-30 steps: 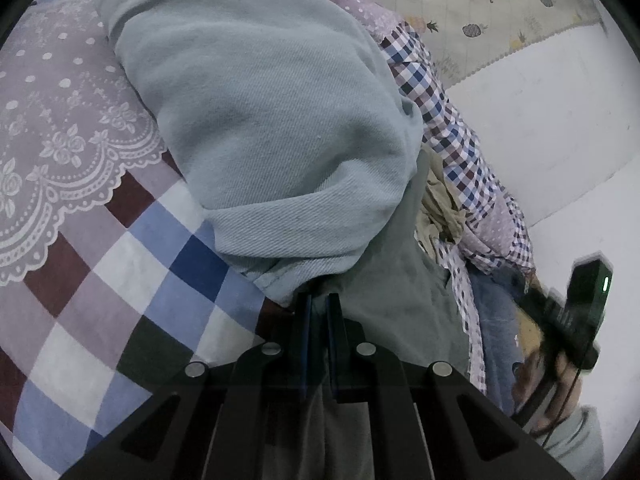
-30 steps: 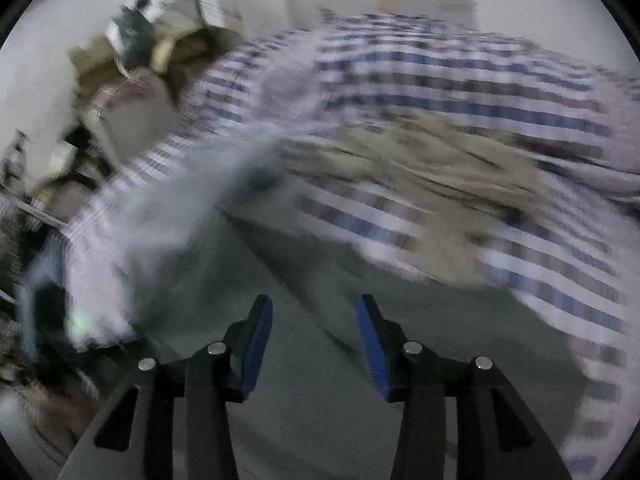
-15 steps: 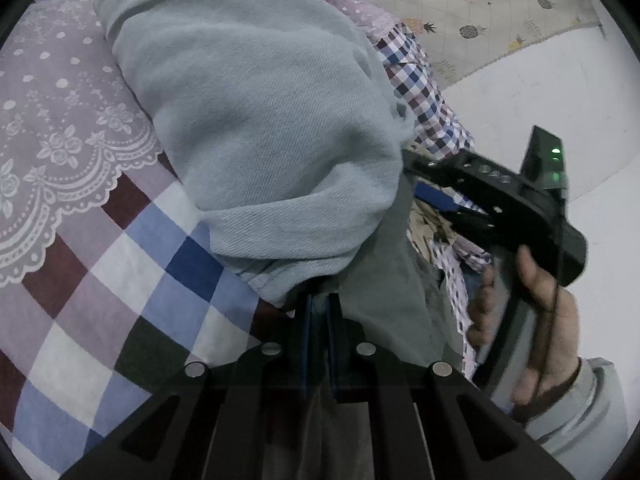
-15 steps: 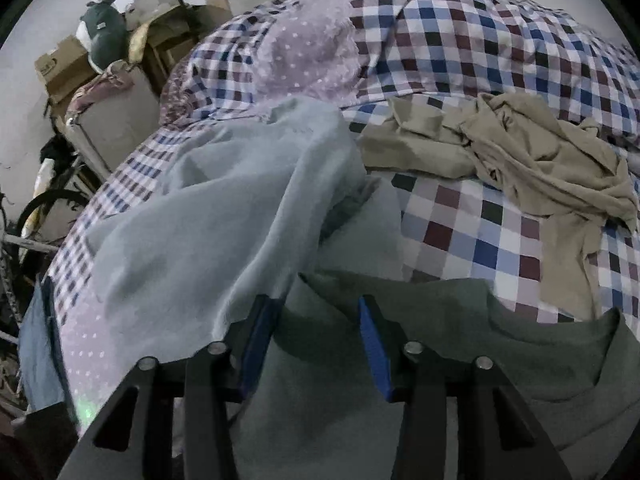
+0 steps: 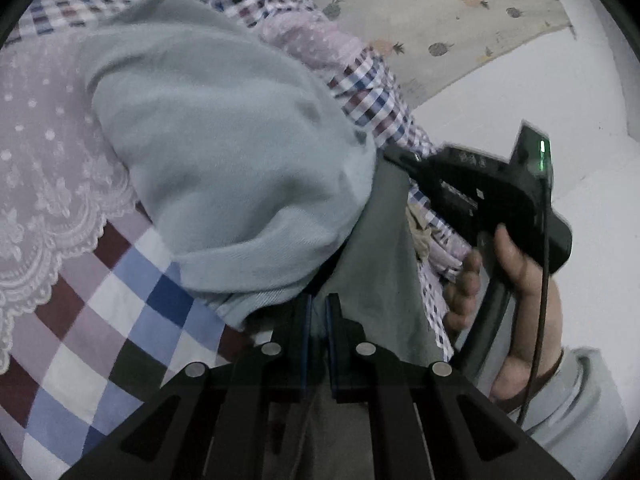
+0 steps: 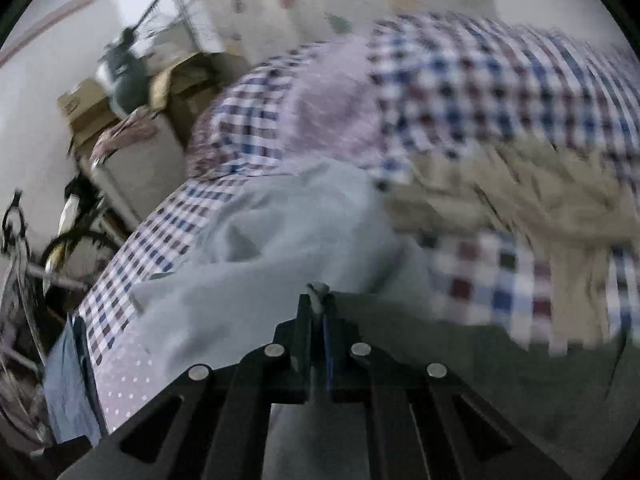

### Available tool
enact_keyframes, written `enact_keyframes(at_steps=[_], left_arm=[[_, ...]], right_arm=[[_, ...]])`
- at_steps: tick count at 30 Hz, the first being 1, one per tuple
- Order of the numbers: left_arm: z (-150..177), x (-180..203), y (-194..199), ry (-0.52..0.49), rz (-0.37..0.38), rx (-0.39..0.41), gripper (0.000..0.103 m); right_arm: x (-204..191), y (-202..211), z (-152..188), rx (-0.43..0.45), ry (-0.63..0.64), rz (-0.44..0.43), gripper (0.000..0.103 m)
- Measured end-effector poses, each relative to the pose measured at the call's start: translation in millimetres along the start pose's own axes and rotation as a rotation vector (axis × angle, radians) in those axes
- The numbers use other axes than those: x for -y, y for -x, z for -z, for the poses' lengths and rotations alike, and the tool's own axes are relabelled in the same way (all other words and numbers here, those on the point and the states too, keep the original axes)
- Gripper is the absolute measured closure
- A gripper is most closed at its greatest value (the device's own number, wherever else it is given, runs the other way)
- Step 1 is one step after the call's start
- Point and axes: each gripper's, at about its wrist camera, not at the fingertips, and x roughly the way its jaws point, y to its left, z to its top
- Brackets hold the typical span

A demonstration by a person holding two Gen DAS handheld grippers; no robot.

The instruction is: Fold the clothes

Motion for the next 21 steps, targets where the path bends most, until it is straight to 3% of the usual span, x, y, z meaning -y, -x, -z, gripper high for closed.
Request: enact_keyframes(at_steps=[5,7,8,9,12,16,21], left_arm=[[1.7,-5.4,-4.0,0.027,-0.037,-0.03,0.097],[0.7,-3.0,-3.0,0.015,-0.04,-0.032,0.097],[0.1,-2.3,-2.2,0.011,-0.042,-0.033,0.097],[-0.5,-2.0,-1.4,0.01,-0.044,-0.032,0.097],[-2.7,-0.8,3.4,0.006,-0.048,-0.019,0.097],[-9.6,1.9,23.5,0.003,-0.047,0.064,0.094],[-19.0,-4.3,41.9,0.017,-0.044,0.135,0.065]], right_arm=[[-23.4,-50.8,5.2,-0.135,0.092,0.104,0.097],[-23.9,-52.3,4.9,-0.134,0.079,0.112,0.095],[-23.9,-46.1,3.8,-0.114,0.071,0.107,0.088],[-24.1,-32.6,2.2,-0.079,0.068,0.096,0.066],[-24.5,7.7,-2.3,0.025,0.059,0.064,0.044],[-19.7,89.7,1.1,0.144,0.037,0.0,0.034],[6.6,198.2,44.5,0.245,-0.012,-0.06,0.024]])
